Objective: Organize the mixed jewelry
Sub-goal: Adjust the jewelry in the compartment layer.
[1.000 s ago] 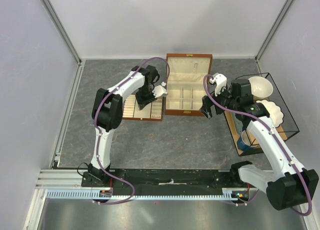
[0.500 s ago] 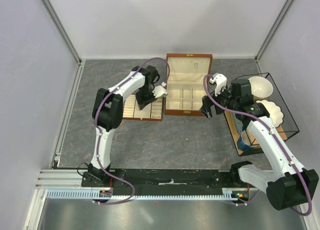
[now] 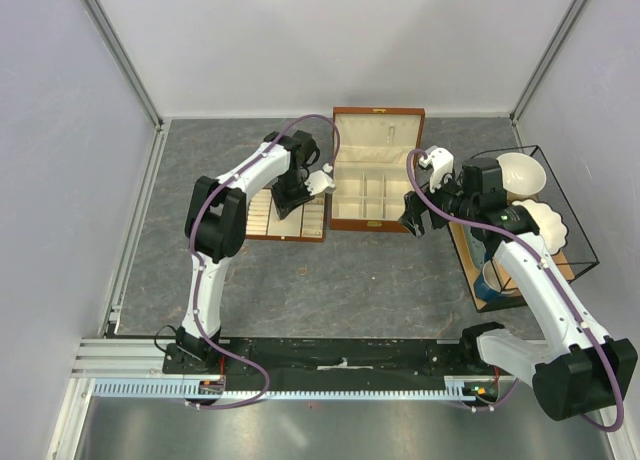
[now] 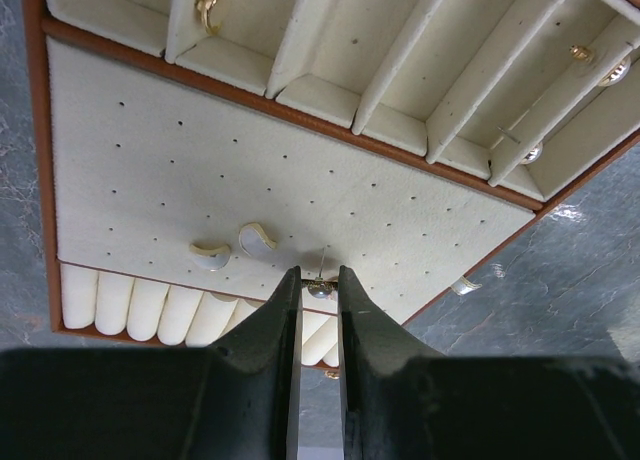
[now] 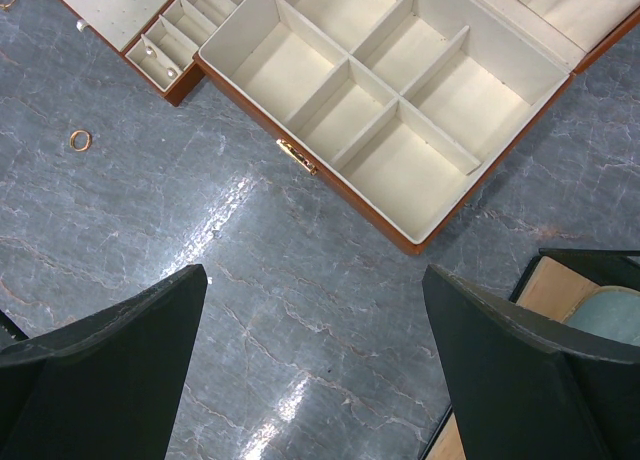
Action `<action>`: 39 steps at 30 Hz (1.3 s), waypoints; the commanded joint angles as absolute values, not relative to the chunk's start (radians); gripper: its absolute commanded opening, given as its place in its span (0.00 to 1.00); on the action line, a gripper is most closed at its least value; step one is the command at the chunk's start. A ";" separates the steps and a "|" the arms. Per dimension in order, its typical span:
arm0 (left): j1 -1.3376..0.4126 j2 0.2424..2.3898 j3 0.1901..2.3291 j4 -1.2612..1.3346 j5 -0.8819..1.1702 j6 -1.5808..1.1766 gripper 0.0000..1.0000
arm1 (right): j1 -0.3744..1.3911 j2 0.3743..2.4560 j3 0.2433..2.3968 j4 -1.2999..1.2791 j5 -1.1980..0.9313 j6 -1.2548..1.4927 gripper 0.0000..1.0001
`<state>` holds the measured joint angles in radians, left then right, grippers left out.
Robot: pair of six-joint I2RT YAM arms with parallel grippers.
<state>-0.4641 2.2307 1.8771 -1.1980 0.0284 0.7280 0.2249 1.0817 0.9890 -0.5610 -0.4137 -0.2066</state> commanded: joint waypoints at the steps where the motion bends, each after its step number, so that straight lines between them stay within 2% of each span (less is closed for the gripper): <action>1: -0.463 2.238 1.916 -1.187 0.032 0.755 0.12 | 0.221 1.068 1.005 -0.537 -0.428 -0.213 0.98; 39: -0.472 2.218 1.870 -1.190 0.048 0.750 0.11 | 0.222 1.065 1.006 -0.537 -0.430 -0.212 0.98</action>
